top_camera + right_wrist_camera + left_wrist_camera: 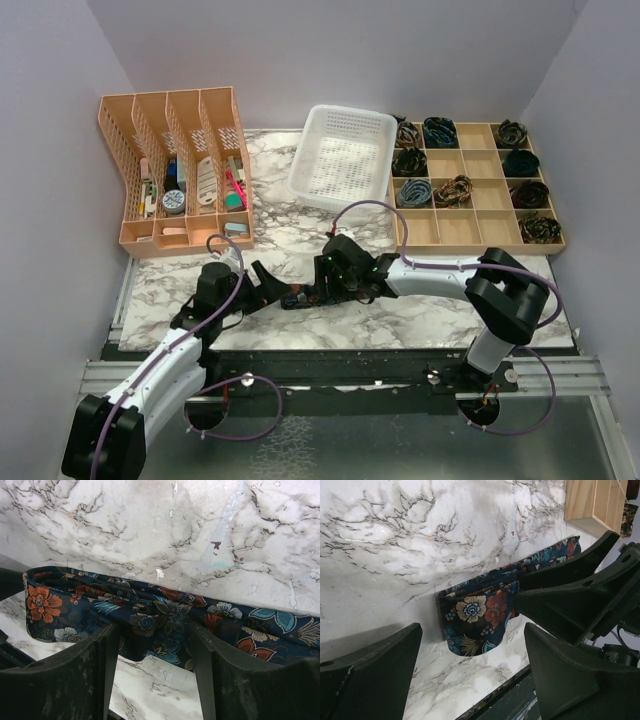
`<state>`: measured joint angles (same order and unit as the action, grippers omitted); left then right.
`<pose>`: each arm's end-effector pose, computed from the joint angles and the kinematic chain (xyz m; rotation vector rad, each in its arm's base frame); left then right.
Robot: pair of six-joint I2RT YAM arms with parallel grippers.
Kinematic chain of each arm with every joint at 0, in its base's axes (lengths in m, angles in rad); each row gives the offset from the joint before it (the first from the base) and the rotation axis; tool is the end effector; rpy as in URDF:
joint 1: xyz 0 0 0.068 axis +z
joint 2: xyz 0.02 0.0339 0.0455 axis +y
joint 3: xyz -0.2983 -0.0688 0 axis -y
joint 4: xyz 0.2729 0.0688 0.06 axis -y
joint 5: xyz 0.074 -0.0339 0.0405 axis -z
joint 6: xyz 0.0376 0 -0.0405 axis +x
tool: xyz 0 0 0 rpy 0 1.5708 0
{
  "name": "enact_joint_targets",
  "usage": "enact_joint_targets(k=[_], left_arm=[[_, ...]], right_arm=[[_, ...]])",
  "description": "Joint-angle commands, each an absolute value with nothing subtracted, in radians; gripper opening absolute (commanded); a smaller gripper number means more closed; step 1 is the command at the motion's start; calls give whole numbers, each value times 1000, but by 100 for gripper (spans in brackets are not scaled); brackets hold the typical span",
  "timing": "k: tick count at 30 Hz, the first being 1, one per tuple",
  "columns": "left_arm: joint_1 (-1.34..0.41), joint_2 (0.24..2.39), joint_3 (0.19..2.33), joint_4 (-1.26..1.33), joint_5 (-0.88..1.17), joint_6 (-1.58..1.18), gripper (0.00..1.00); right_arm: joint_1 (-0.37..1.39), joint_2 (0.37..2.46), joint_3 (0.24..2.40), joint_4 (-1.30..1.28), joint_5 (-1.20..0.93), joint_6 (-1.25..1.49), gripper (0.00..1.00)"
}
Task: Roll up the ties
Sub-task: Roll the tie at the center of the board.
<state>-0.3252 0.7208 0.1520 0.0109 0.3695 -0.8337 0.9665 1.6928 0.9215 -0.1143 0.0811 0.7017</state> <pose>0.1384 -0.0610 0.1562 -0.3431 2.2555 -1.0441 0.2095 0.2981 0.1761 -0.3009 2.5398 0.6059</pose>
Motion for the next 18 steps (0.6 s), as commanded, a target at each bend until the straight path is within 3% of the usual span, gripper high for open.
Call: enact_joint_targets(k=[1, 7, 11, 15, 17, 18], left_arm=[[-340, 738, 140, 48, 398, -816, 82], [-347, 713, 154, -10, 329, -815, 78], [-346, 631, 185, -106, 229, -833, 81], [-345, 564, 221, -222, 104, -871, 85], [-346, 535, 234, -282, 35, -908, 86], [-345, 523, 238, -311, 12, -930, 86]], right_arm=[[959, 1672, 942, -143, 84, 667, 61], [958, 1605, 929, -49, -22, 539, 69], [958, 1582, 925, 23, -62, 361, 83], [959, 1562, 847, 219, -194, 101, 89], [959, 1553, 755, 390, -332, -76, 99], [959, 1553, 713, 470, -386, -154, 100]])
